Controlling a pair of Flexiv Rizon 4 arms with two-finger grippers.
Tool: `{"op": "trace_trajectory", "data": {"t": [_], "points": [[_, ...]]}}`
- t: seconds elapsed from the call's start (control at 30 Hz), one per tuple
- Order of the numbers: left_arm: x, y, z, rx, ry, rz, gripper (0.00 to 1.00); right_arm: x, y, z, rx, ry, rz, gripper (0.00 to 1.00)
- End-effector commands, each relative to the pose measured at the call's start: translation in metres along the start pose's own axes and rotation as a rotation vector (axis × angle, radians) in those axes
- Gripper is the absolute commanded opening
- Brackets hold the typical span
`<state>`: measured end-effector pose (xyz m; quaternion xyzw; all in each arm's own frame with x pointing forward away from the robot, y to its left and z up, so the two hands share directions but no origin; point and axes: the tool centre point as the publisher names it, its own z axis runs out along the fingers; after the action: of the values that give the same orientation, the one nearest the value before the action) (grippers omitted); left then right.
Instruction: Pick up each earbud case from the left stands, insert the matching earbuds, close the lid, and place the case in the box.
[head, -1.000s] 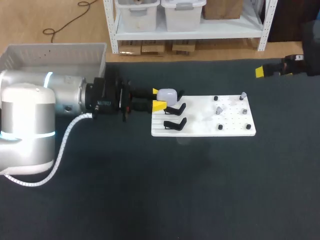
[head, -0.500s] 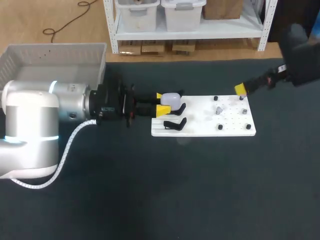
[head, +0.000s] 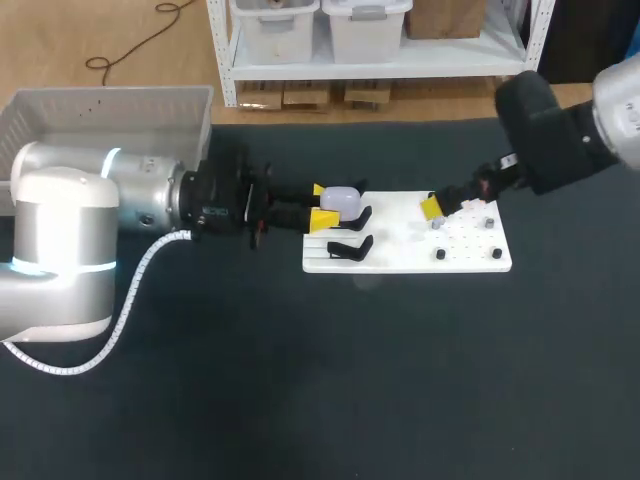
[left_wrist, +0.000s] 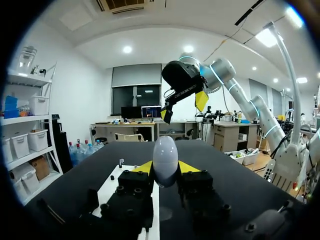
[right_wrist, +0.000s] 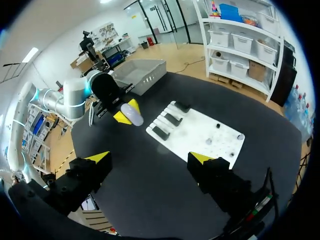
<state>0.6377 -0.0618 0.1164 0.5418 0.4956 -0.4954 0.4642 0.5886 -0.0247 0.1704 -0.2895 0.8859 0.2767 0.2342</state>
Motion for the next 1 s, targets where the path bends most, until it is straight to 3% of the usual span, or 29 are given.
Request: {"op": "trace_trajectory", "data": {"t": [0.03, 0.57, 1.0], "points": [[0.003, 0.003, 0.003, -0.002, -0.011, 0.007, 0.00, -0.003, 0.007, 0.009, 0.006, 0.017, 0.014, 1.00], [0.008, 0.006, 0.002, -0.035, 0.010, 0.043, 0.00, -0.002, 0.029, 0.047, -0.022, 0.087, 0.026, 1.00], [0.008, 0.006, 0.002, -0.035, 0.010, 0.043, 0.00, -0.021, 0.031, 0.083, -0.042, 0.122, 0.023, 1.00]]}}
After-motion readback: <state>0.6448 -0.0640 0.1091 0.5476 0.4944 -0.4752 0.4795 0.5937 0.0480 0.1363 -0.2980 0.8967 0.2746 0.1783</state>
